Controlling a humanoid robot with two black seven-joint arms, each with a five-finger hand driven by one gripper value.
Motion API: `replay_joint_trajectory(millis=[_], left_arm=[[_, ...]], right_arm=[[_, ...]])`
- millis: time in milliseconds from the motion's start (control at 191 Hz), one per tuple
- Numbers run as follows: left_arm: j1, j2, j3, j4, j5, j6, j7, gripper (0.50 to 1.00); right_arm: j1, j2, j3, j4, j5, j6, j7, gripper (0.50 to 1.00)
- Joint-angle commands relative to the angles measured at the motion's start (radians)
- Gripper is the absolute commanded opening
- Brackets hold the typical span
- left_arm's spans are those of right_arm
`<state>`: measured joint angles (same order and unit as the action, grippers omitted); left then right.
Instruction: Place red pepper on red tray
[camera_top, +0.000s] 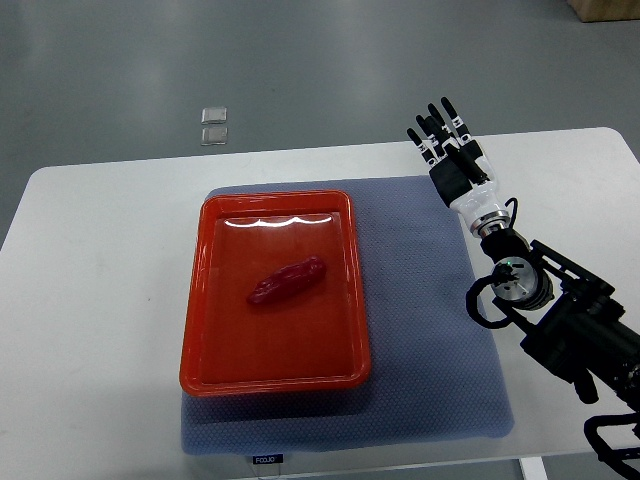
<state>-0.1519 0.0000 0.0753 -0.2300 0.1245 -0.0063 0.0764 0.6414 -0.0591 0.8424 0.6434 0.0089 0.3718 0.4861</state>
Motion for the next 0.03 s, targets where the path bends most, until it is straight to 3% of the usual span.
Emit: replay_joint_trajectory(millis=[0, 26], left_arm=[[0.000, 0.000, 0.000, 0.000, 0.000, 0.000, 0.000, 1.000], [0.000, 0.000, 0.000, 0.000, 0.000, 0.000, 0.000, 1.000]], right_arm=[[0.001, -0.002, 0.000, -0.001, -0.001, -0.002, 0.000, 0.917], [0.003, -0.004, 0.000, -0.001, -0.003, -0.002, 0.000, 0.917]])
